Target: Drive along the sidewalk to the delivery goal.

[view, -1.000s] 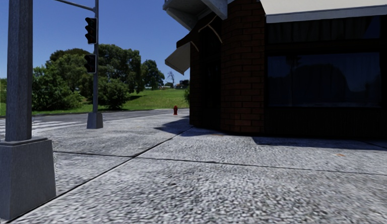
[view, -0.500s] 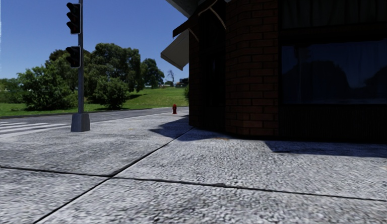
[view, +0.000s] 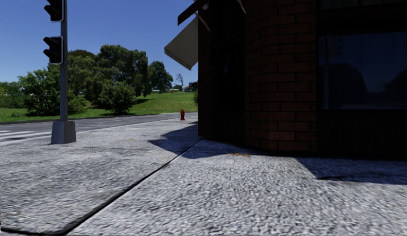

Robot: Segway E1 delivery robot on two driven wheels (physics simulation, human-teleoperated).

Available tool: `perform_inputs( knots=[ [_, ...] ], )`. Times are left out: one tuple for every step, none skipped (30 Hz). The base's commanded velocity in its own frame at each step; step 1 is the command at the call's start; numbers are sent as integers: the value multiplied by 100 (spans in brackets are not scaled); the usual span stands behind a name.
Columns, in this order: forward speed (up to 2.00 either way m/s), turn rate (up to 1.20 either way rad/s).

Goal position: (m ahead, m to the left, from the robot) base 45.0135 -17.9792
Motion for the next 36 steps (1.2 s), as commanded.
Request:
perform_inputs(
  knots=[
    [167, 0],
    [167, 0],
    [167, 0],
    [167, 0],
    [167, 0],
    [167, 0],
    [167, 0],
    [166, 0],
    [165, 0],
    [165, 0],
    [165, 0],
    [165, 0],
    [165, 35],
    [162, 66],
    [161, 92],
    [161, 92],
    [160, 120],
    [159, 120],
    [159, 120],
    [159, 120],
    [159, 120],
    [158, 105],
    [158, 105],
    [155, 89],
    [152, 86],
    [150, 85],
    [150, 85],
    [150, 85],
    [150, 85],
    [149, 85],
    [149, 85],
    [148, 88],
    [146, 120],
    [143, 120],
    [143, 120],
    [142, 70]
  ],
)
